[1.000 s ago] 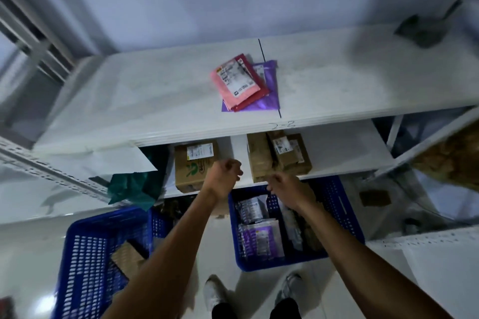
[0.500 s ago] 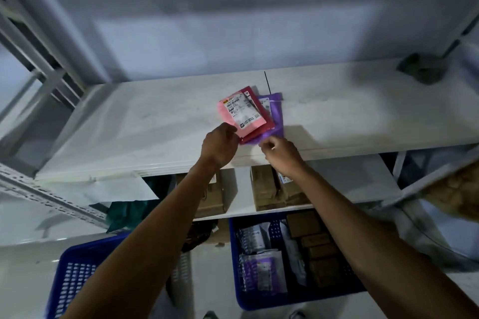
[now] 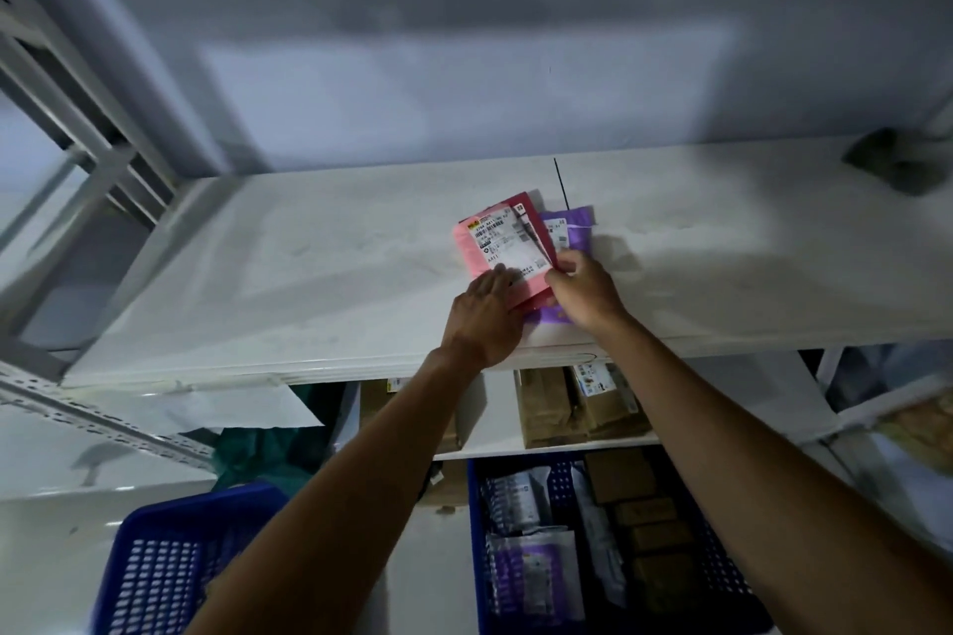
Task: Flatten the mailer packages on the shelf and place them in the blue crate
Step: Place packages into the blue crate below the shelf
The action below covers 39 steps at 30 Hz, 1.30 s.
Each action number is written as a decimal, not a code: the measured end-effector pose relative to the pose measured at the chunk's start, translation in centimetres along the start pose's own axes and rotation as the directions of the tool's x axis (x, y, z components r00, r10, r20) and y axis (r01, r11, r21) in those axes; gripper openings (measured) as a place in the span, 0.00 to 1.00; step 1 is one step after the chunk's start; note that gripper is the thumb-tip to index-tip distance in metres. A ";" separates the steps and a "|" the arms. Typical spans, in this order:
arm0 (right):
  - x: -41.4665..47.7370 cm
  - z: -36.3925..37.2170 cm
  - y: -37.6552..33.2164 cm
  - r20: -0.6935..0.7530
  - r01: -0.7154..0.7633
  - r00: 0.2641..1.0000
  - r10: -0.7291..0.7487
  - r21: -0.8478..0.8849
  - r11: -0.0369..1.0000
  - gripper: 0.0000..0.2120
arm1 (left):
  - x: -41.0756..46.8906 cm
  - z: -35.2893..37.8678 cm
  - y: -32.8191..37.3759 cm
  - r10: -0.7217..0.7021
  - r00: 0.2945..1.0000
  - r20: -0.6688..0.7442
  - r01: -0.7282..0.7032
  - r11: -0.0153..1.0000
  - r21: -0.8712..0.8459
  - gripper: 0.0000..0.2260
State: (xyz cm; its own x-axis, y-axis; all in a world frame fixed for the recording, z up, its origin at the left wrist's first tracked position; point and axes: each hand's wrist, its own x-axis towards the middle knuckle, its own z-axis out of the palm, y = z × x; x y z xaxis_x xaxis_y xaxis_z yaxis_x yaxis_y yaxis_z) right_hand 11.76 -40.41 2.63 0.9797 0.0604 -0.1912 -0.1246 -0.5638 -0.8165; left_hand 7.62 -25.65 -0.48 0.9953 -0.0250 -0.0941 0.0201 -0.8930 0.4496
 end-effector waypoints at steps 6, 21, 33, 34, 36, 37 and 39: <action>0.8 1.1 -0.4 -0.024 0.050 0.998 -0.056 -0.190 0.981 0.13 | -1.0 -0.3 -0.6 0.014 0.998 -0.063 -0.021 0.993 -0.115 0.27; -0.2 4.8 -3.0 0.007 -0.005 1.000 0.006 -0.108 0.994 0.05 | -3.5 -0.3 -4.1 0.065 0.980 -0.190 -0.092 0.986 -0.138 0.28; -5.3 11.7 -3.6 0.353 0.073 0.935 -0.041 -0.077 0.994 0.10 | -5.2 -2.9 -12.0 0.030 0.957 -0.287 -0.015 0.999 0.052 0.29; -5.5 12.0 -3.4 0.343 0.087 0.938 -0.050 -0.094 0.992 0.12 | -5.3 -2.9 -12.6 0.018 0.965 -0.262 0.007 0.995 0.096 0.29; -5.7 12.4 -3.1 0.333 0.099 0.942 -0.053 -0.124 0.987 0.14 | -5.6 -2.8 -13.6 0.041 0.967 -0.251 -0.003 0.988 0.151 0.29; -5.7 12.4 -3.1 0.330 0.108 0.943 -0.054 -0.148 0.983 0.14 | -5.7 -2.9 -13.8 0.060 0.966 -0.250 -0.015 0.984 0.177 0.29; -5.5 12.3 -3.0 0.324 0.137 0.944 -0.061 -0.218 0.966 0.14 | -5.6 -3.0 -14.2 0.076 0.967 -0.243 -0.024 0.977 0.211 0.30</action>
State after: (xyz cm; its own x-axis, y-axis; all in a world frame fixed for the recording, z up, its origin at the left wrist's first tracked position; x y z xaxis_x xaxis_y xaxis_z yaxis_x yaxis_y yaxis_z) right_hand 4.80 -28.92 -0.54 0.8818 0.3582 -0.3067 0.0483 -0.7157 -0.6968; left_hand 2.04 -11.47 -3.69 0.9871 0.0167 0.1590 -0.0247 -0.9667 0.2546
